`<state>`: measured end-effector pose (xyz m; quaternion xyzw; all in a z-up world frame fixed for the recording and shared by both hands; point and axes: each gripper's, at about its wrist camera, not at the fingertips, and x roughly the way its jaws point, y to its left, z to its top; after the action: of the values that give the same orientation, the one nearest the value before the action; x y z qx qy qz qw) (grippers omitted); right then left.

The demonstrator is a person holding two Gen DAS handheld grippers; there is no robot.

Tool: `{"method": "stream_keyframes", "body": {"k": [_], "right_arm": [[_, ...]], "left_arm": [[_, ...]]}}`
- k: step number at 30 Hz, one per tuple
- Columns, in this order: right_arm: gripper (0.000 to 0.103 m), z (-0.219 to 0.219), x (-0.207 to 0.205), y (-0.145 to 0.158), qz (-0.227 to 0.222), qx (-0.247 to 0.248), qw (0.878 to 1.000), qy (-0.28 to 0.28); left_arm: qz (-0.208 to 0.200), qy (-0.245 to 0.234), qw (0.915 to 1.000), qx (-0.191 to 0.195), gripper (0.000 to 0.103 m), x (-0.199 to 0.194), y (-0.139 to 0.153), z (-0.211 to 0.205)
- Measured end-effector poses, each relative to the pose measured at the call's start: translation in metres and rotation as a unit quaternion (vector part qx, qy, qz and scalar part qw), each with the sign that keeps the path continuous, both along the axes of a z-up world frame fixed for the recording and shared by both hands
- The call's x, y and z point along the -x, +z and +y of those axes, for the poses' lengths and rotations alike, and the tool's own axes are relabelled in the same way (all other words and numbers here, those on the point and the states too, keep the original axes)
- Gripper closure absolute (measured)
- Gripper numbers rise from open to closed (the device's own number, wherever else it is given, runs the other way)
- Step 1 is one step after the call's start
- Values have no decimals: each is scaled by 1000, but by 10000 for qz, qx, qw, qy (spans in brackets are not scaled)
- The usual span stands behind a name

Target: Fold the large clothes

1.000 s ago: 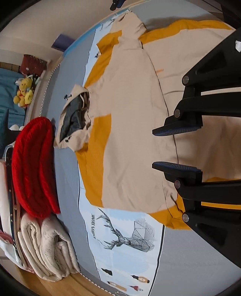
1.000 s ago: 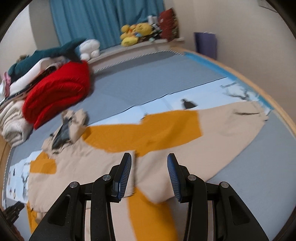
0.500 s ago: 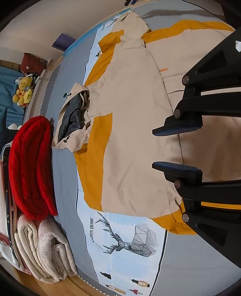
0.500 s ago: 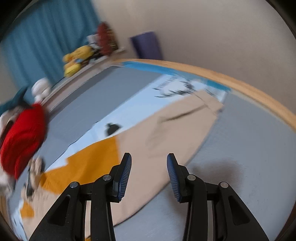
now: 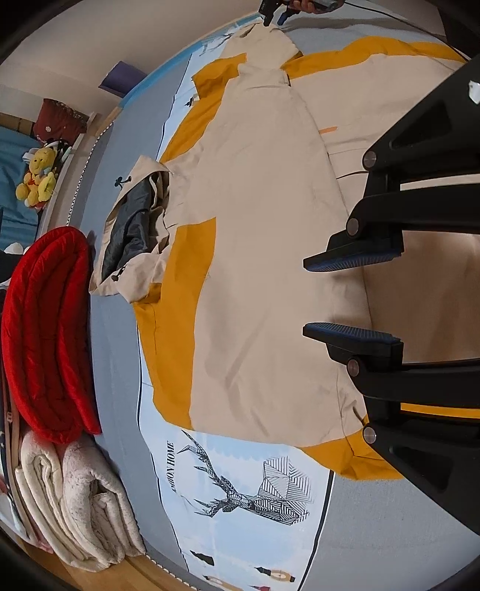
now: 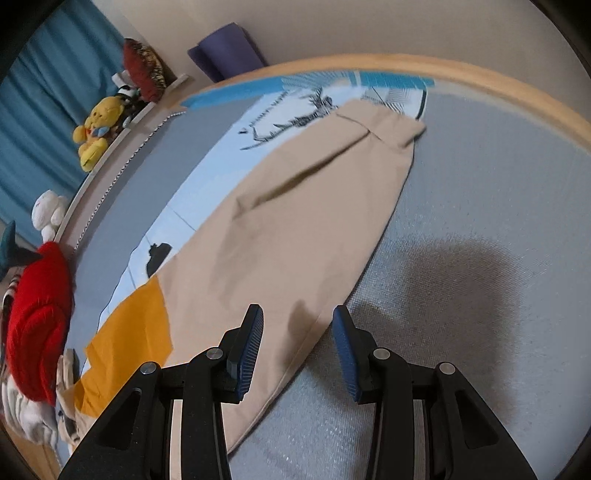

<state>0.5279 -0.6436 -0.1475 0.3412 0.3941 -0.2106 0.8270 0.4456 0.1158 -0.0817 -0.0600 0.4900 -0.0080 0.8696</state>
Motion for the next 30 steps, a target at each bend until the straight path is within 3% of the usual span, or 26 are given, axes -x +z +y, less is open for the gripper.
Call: {"method": "stream_keyframes", "body": {"k": [5, 11, 12, 14, 17, 21, 24, 26, 30], "right_arm": [[62, -14, 3, -21, 46, -316, 9988, -361], [63, -24, 3, -27, -297, -452, 9972, -510], [65, -25, 1, -29, -359, -487, 9968, -515], [92, -26, -2, -31, -414, -546, 9964, -506], [99, -23, -3, -27, -586, -537, 9951, -594], [100, 4, -11, 14, -897, 59, 9947, -501], [100, 44, -22, 57, -1099, 608, 9920, -82], [100, 88, -30, 91, -1236, 1027, 9861, 414], [100, 195, -27, 147, -1671, 1236, 9642, 1648]], "left_arm": [[-42, 35, 10000, 62, 77, 1, 2, 2], [-35, 20, 10000, 69, 77, 1, 2, 3], [-29, 16, 10000, 71, 77, 1, 2, 3], [-12, -12, 10000, 70, 77, 2, 2, 2], [-21, -34, 10000, 57, 77, 3, 2, 1], [-61, 7, 9999, 107, 77, 3, 5, 5], [-97, 46, 9998, 177, 77, 3, 9, 10], [-159, 89, 9996, 217, 77, 3, 15, 14], [-284, 420, 9979, 403, 77, 3, 26, 30]]}}
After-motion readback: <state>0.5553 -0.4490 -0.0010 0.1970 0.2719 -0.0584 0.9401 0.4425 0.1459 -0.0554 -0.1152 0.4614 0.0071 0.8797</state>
